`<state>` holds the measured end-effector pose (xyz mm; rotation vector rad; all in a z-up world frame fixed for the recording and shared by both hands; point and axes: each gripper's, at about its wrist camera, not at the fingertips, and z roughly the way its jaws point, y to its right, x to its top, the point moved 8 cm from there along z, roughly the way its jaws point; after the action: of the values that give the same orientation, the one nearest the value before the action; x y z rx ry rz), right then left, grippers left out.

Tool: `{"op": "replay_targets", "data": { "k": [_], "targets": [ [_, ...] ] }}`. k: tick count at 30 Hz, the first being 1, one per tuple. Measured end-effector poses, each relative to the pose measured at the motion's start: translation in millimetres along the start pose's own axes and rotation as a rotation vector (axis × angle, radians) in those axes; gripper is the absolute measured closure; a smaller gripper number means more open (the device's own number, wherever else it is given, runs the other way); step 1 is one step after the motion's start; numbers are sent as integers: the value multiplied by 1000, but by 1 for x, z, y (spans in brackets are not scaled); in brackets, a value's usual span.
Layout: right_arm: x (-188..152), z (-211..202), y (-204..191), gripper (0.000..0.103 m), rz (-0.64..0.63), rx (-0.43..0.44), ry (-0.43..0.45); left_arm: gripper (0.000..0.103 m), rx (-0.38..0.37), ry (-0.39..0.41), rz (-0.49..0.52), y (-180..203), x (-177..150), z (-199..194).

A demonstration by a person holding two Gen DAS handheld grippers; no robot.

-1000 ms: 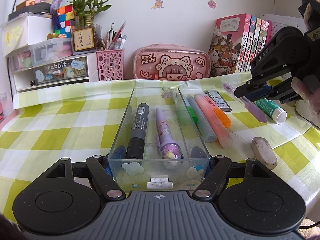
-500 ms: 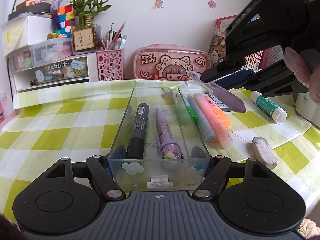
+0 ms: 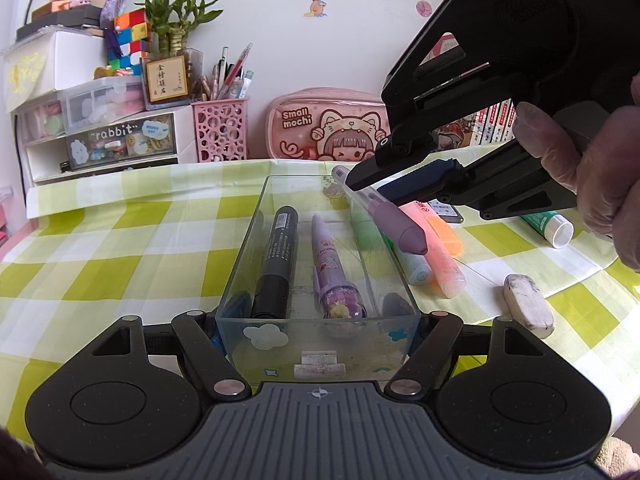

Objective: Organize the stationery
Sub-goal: 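Lower the light purple pen into the clear box and release it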

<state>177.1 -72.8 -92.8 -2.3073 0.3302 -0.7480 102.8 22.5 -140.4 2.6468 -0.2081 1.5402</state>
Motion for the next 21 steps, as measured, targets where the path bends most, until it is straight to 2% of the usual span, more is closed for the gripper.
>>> {"op": "replay_targets", "data": {
  "k": [10, 21],
  "targets": [
    [-2, 0, -6, 84, -67, -58, 22, 29, 0, 0, 0, 0, 0, 0],
    [-1, -1, -6, 82, -96, -68, 28, 29, 0, 0, 0, 0, 0, 0]
  ]
}}
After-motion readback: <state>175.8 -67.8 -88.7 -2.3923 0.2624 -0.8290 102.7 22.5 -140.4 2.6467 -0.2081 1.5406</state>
